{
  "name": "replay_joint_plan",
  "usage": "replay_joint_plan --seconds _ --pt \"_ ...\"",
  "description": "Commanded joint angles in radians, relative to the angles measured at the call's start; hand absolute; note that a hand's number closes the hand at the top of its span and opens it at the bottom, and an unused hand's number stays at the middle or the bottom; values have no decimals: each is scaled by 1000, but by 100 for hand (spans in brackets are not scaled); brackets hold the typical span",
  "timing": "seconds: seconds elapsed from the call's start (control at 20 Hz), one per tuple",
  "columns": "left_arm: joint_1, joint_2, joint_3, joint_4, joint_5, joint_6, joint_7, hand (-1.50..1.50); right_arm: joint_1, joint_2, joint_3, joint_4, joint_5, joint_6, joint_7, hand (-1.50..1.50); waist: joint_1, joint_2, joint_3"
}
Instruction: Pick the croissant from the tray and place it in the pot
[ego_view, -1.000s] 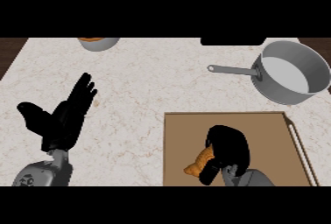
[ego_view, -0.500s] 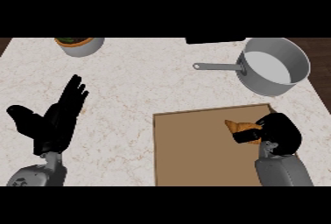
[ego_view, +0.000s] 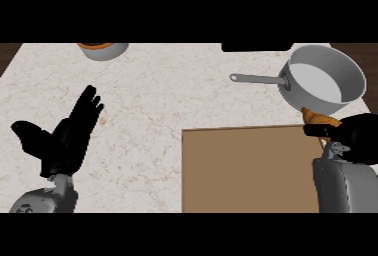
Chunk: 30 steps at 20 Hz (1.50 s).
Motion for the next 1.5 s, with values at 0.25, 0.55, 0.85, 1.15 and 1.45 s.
replay_joint_plan --seconds 0.25,0.55,0.85,1.15,1.45 --pt "-40 -20 -57 -9 1 -30 16 0 -338 41 -58 -20 493 129 243 150 96 9 2" --pt "-44 -33 -86 -3 -5 -39 25 0 -607 43 -140 89 696 239 243 150 136 19 9" --pt "-83 -51 -80 24 -14 -20 20 0 -784 40 -317 215 776 220 243 150 113 29 14" --pt "-69 -31 -38 61 7 -41 -8 0 -858 26 -475 319 826 145 243 150 108 33 15" --pt "-57 -38 -56 47 -16 -37 -29 0 -878 11 -611 442 787 36 226 150 95 28 17"
